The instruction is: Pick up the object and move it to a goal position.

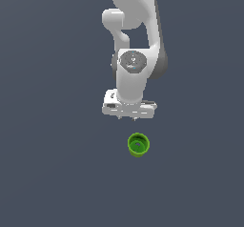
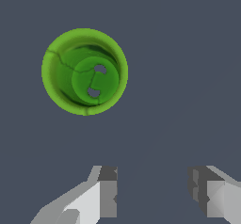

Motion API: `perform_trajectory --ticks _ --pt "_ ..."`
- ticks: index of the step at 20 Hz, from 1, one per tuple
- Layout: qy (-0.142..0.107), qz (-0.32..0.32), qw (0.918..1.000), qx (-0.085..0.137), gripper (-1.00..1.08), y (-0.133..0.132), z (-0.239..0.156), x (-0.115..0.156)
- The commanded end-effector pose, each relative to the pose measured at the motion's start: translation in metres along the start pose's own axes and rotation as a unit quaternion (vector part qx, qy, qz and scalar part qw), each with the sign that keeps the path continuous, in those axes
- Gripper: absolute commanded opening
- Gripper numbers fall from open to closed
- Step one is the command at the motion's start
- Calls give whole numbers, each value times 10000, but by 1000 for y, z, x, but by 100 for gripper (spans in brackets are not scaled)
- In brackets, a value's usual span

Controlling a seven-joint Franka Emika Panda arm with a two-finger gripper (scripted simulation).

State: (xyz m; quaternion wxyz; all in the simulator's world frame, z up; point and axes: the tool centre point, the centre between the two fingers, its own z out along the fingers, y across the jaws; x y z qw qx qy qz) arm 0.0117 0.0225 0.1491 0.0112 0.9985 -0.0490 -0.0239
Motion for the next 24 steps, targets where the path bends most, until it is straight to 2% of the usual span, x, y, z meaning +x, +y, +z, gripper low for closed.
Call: perform_trajectory --ticks 1,6,12,18,24 --pt "10 217 9998 -42 28 -3 2 7" --pt "50 737 9972 -151 28 -12 7 24" --pt "127 1363 9902 -292 28 -24 13 44" --pt "237 1971 9791 -435 28 -37 19 62" --pt "383 2557 9643 -573 28 -51 25 78"
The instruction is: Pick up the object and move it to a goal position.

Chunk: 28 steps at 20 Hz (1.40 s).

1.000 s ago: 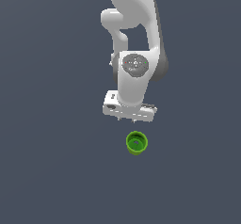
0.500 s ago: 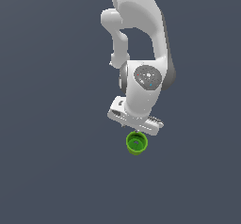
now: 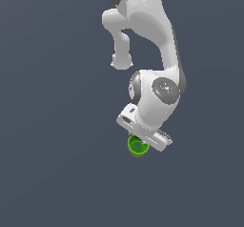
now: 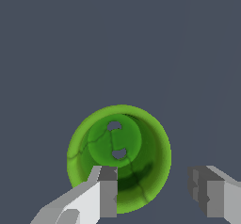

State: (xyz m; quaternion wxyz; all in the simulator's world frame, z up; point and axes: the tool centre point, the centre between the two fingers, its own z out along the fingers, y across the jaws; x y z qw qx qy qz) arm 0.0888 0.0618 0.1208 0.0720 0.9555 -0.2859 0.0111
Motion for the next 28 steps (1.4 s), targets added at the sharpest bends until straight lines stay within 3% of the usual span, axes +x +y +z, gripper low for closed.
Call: perform_trajectory --ticks 1,15,28 --pt "70 257 9996 -51 28 -9 2 3" --pt "463 1380 9891 -222 28 -52 11 8" --pt "555 1597 9853 -242 28 -62 15 7"
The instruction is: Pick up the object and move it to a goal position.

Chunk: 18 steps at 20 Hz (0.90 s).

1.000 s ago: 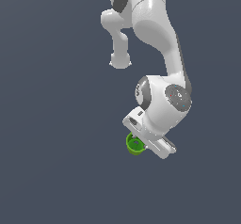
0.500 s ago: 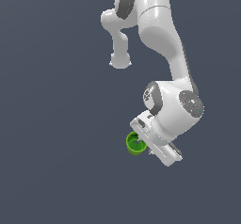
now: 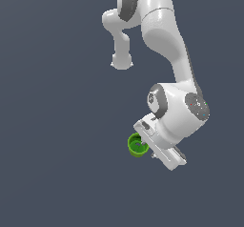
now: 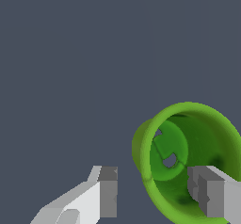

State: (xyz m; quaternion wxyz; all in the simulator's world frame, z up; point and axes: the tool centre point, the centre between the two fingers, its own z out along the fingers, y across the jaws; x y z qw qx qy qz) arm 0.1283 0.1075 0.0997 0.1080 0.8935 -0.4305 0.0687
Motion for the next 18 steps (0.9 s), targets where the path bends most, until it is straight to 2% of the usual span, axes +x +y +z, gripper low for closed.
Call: perform_trajectory --ticks 1,9,10,18 --pt "1 5 10000 -3 28 0 4 0" --pt "5 18 10000 -3 28 0 30 0" --pt "5 18 10000 -3 -100 0 30 0" --pt "5 18 10000 -3 -100 0 30 0"
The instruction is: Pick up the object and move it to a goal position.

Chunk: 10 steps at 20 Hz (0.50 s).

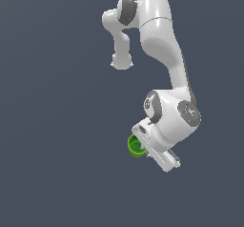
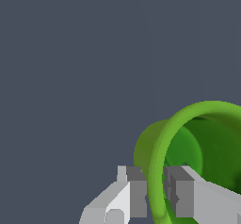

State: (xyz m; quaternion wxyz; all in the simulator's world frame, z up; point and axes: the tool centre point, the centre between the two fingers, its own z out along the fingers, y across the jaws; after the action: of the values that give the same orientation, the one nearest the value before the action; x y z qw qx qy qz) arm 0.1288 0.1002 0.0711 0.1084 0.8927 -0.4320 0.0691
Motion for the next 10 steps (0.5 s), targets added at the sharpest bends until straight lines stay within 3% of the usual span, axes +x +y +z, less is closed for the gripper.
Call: perform_trajectory --ticks 1,10 --pt "1 1 10000 0 -100 0 0 0" --pt "23 -141 9999 40 -100 5 -13 4"
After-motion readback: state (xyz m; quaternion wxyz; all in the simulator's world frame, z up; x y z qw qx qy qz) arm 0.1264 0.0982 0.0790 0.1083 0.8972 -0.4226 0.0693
